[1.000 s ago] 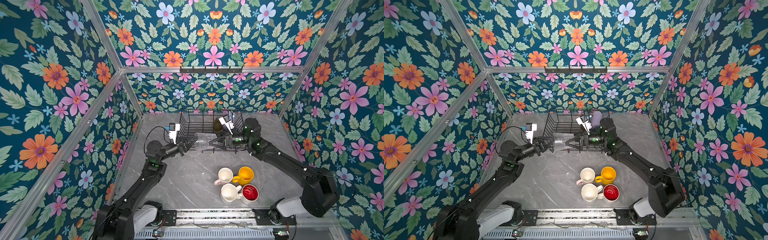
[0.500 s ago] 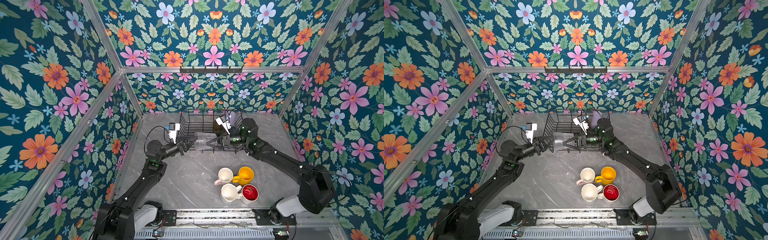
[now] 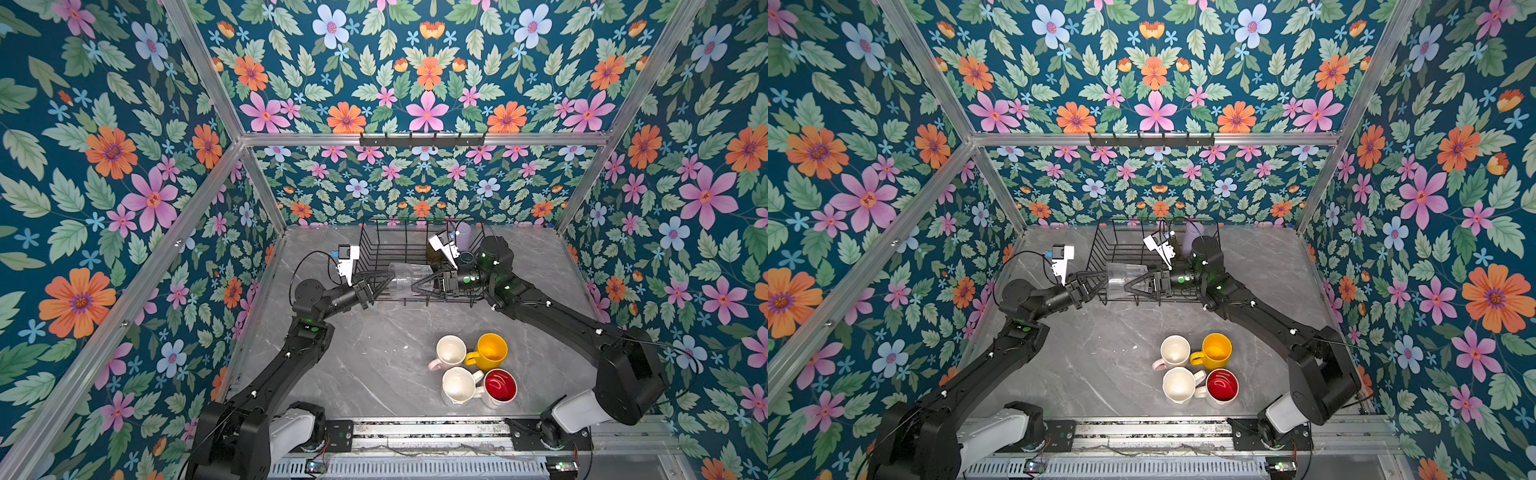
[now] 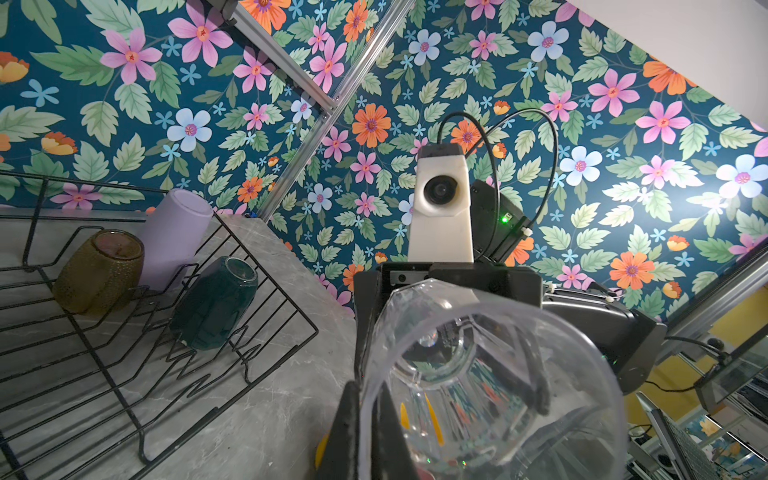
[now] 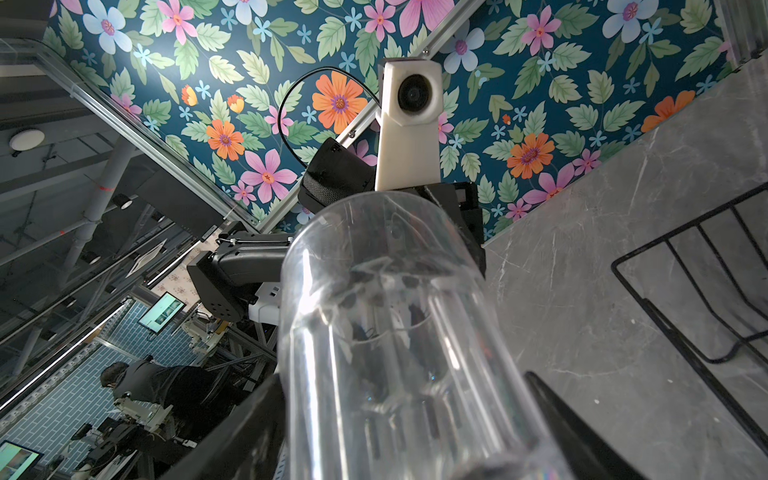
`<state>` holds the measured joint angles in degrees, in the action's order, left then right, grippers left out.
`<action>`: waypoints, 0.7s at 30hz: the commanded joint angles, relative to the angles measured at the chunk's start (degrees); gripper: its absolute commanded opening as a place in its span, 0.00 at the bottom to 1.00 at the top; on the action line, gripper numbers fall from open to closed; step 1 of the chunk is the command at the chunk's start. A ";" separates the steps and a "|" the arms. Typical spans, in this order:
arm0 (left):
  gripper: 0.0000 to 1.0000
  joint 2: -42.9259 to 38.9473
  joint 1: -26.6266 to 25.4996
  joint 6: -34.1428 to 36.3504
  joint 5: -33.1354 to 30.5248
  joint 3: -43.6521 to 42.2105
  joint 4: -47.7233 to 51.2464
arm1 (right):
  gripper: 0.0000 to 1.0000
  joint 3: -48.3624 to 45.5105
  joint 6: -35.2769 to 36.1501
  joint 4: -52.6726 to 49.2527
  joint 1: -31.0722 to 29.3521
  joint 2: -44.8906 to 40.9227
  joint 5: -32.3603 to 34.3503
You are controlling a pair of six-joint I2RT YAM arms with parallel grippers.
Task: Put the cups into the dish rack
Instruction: 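Grasp the clear tumbler with the right gripper beside the left gripper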
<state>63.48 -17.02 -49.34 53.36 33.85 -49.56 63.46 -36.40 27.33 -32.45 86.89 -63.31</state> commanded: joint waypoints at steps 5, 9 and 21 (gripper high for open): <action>0.00 -0.38 -0.12 -0.66 0.69 0.52 -5.02 | 0.62 0.26 -0.37 -0.65 -0.16 0.65 2.86; 0.00 -0.73 -0.10 -0.31 0.25 0.52 -4.66 | 0.46 0.11 0.03 -1.37 -0.16 0.13 3.15; 0.00 -1.23 -0.11 0.33 -0.54 0.74 -2.55 | 0.11 0.70 -0.25 -3.97 -0.12 0.03 4.31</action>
<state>62.89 -16.93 -48.21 52.16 33.89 -49.17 63.77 -38.22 26.44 -32.58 86.70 -65.78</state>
